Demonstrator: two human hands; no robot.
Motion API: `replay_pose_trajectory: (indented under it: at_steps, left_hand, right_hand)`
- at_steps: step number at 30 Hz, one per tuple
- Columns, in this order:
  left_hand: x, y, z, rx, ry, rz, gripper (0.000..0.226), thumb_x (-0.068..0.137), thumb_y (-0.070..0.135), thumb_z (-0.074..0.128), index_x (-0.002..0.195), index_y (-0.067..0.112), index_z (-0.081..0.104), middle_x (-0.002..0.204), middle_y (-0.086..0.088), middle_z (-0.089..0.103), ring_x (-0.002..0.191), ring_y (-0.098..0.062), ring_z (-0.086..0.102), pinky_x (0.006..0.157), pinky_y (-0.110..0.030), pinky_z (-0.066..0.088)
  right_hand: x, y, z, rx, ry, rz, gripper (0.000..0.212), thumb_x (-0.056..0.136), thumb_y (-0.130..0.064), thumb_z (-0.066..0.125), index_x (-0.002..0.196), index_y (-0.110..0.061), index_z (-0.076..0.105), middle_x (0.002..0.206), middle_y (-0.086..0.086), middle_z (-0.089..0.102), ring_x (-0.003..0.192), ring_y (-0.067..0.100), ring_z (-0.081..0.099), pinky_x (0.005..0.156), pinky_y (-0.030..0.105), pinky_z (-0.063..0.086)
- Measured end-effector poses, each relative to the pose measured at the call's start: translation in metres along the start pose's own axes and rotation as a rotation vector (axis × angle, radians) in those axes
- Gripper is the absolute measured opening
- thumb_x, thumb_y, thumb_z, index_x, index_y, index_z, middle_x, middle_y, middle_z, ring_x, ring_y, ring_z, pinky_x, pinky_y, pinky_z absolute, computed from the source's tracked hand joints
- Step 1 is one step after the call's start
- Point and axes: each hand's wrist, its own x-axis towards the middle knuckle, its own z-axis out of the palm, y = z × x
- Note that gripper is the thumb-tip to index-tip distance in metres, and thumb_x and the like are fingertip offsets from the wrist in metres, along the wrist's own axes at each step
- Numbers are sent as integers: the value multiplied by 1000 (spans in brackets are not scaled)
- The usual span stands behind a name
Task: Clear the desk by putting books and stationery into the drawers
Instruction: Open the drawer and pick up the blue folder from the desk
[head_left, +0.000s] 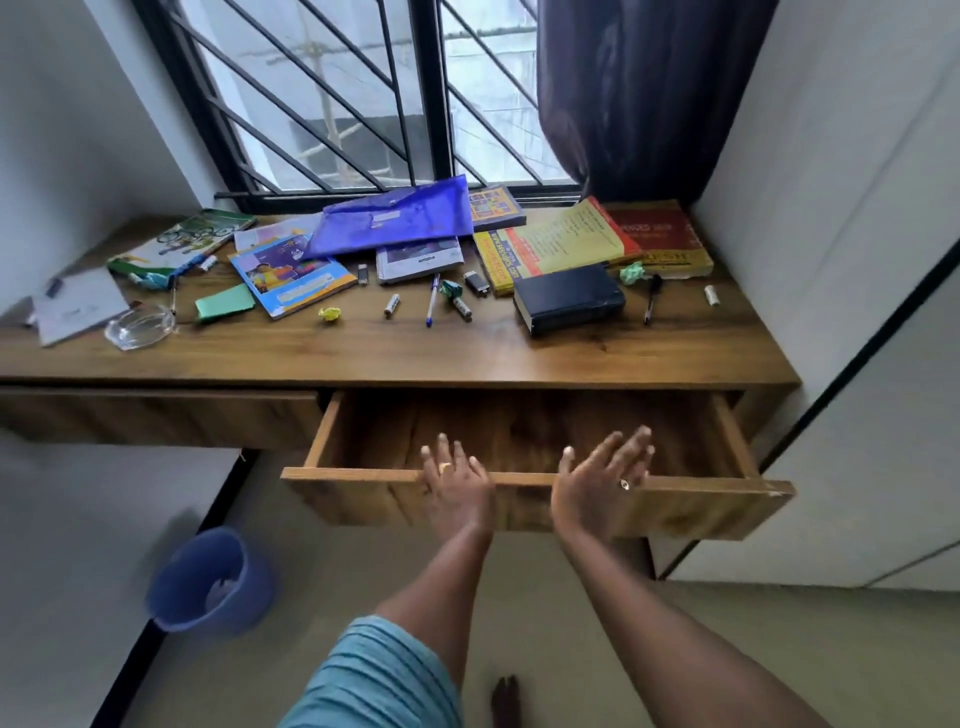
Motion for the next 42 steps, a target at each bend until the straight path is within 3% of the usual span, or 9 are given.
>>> replay_pose_trajectory:
  at_steps: [2,4,8,11,14,22,26,34,42]
  left_hand:
    - [0,-2,-6,93,-168,23,46,99,30,27,123,12,62,139,-3,53,139,-20,33,118,-37,13]
    - [0,1,-21,183,-204,77,48,98,28,27,112,8,68,121,-7,65,123,-22,50,117,-36,17]
    - [-4,-3,-38,314,-290,208,41,97,21,31,107,12,69,108,-8,70,105,-26,62,100,-37,38]
    - [-22,-7,-46,380,-307,220,32,98,24,36,104,17,67,102,-5,68,95,-22,63,77,-32,45]
    - [-37,-14,-52,381,-353,177,34,97,28,36,102,17,68,104,-6,67,96,-22,63,74,-30,47]
    - [-95,-34,-74,554,-442,188,32,93,35,48,105,16,70,107,-3,69,102,-18,65,83,-31,52]
    - [-113,-39,-87,625,-566,250,37,93,38,48,119,16,62,124,-3,63,116,-18,59,93,-29,48]
    - [-139,-54,-105,659,-1003,183,44,91,31,52,131,12,52,134,-8,53,125,-23,50,106,-33,39]
    - [-143,-52,-124,707,-1110,248,42,91,29,52,129,11,52,131,-11,55,121,-27,52,104,-39,39]
  right_hand:
    - [-12,10,13,-193,-203,-303,43,96,-33,45,123,-2,60,136,18,53,132,33,43,114,47,21]
    - [-15,15,11,-277,-308,-424,44,98,-38,37,101,-8,69,108,13,69,110,30,59,109,44,31]
    - [-12,2,-13,-425,-383,-486,52,100,-43,29,101,-12,71,100,8,72,94,24,65,83,32,45]
    - [-21,0,-23,-443,-449,-464,49,98,-42,32,104,-11,71,103,9,71,97,25,66,79,30,48]
    - [-37,6,-27,-463,-494,-481,42,98,-37,34,110,-15,67,106,5,69,95,19,66,71,27,46]
    - [-79,13,-59,-642,-742,-672,32,91,-33,47,116,-20,64,120,2,65,113,20,60,92,33,47]
    - [-99,19,-70,-714,-853,-711,34,90,-32,50,121,-22,60,126,2,61,120,22,56,97,35,44]
    - [-140,32,-75,-812,-1110,-598,37,88,-31,51,124,-21,55,125,3,59,114,23,58,96,38,48]
    - [-145,16,-74,-999,-1186,-545,50,86,-25,51,135,-14,46,138,6,48,124,25,50,99,38,45]
